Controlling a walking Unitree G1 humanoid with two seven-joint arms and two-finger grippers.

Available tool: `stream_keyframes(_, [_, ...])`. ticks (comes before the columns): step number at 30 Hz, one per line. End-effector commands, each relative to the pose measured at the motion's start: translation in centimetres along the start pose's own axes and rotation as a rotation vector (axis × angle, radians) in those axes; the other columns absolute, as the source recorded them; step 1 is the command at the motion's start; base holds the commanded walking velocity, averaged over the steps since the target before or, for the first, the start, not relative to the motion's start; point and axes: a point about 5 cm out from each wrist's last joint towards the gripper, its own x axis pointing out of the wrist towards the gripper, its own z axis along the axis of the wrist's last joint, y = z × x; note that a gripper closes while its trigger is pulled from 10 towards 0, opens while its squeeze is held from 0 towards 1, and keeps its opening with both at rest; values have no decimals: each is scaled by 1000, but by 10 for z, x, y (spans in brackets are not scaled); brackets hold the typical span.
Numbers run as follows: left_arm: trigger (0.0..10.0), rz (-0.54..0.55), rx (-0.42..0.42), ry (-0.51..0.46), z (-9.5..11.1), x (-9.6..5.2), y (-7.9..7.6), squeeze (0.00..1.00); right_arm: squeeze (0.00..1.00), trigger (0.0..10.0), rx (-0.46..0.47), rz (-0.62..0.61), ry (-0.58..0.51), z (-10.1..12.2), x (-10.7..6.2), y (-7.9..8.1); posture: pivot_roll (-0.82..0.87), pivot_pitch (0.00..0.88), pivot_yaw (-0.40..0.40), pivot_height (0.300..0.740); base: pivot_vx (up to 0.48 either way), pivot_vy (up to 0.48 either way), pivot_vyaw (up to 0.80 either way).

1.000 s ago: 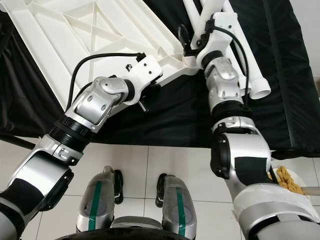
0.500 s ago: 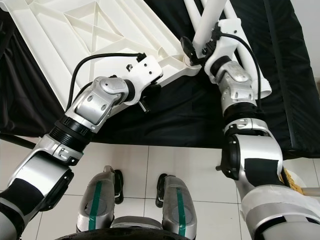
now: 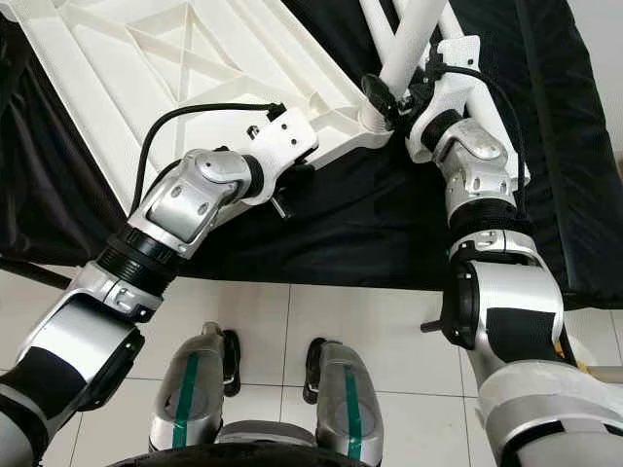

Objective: Building children table

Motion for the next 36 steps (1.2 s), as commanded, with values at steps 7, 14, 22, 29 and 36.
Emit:
stream_keyframes(7, [10000, -5, 31, -43, 12, -1, -1, 0, 0, 0, 38, 15, 32, -9, -4, 1, 39, 78, -12, 740, 0, 0, 0])
stream_keyframes(14, [10000, -2, 28, -44, 12, -2, 0, 0, 0, 10000, 59, -3, 29, -11, 0, 7, 41, 78, -16, 740, 0, 0, 0])
stream_keyframes(22, [10000, -6, 30, -47, 13, -2, -2, 0, 0, 10000, 77, -70, -9, -14, 7, 22, 40, 76, -16, 740, 0, 0, 0])
stream_keyframes(29, [10000, -9, 31, -48, 14, -2, -3, 0, 0, 10000, 116, -108, -31, -16, 11, 32, 46, 74, -19, 740, 0, 0, 0])
stream_keyframes(36, [10000, -15, 33, -49, 14, -2, -5, 0, 0, 10000, 142, -205, -67, -17, 15, 46, 49, 65, -23, 740, 0, 0, 0])
